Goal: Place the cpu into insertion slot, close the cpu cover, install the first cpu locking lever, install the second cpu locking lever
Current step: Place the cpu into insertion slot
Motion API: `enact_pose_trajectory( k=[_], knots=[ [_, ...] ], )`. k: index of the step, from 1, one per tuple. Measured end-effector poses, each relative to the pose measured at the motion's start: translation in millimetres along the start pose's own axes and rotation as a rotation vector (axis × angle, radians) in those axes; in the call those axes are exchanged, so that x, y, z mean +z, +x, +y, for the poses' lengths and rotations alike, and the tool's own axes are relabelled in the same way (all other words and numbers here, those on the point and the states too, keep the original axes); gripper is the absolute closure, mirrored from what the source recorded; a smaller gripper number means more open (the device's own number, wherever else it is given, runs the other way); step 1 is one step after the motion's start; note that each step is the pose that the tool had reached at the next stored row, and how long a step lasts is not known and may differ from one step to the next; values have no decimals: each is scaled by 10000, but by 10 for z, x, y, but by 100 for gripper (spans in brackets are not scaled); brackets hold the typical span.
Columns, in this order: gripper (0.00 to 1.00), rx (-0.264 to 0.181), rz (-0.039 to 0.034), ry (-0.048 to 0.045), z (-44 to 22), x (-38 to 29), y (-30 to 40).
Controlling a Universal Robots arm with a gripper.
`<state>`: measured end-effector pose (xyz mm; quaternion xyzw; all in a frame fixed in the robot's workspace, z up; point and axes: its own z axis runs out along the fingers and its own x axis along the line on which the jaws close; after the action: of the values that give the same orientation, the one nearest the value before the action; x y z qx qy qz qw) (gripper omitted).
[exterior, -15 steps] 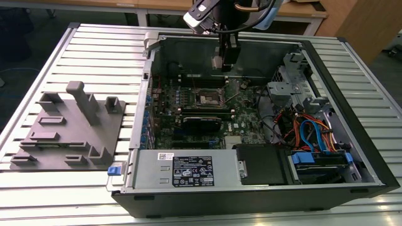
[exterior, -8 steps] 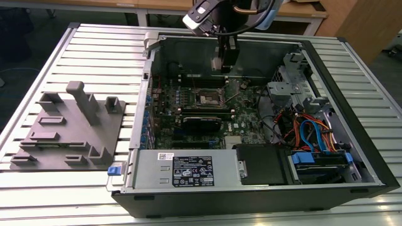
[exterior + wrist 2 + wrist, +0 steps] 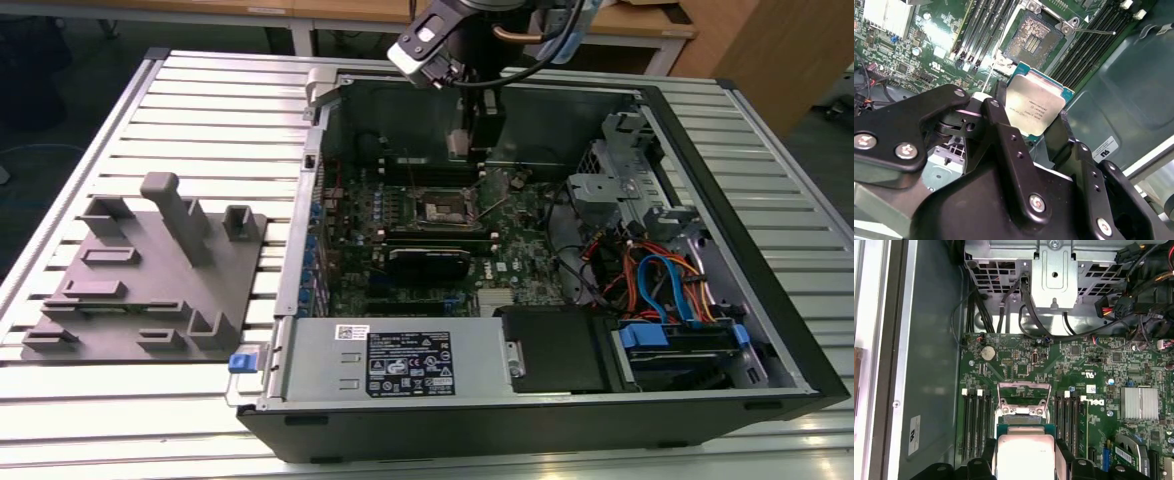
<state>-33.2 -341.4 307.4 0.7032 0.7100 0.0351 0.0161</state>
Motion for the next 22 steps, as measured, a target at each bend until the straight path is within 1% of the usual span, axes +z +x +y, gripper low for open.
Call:
enact_pose_trajectory(
  k=[2, 10, 12, 14, 20, 22],
  knots=[
    [46, 1, 2, -1, -11, 1, 0],
    [46, 0, 2, -1, -12, 1, 0],
    [46, 0, -8, 0, -12, 4, 0],
    [46, 0, -10, 5, -14, 23, -1],
    [46, 3, -17, 102, -22, 127, -3],
    [46, 3, -17, 114, -24, 151, -4]
  ],
)
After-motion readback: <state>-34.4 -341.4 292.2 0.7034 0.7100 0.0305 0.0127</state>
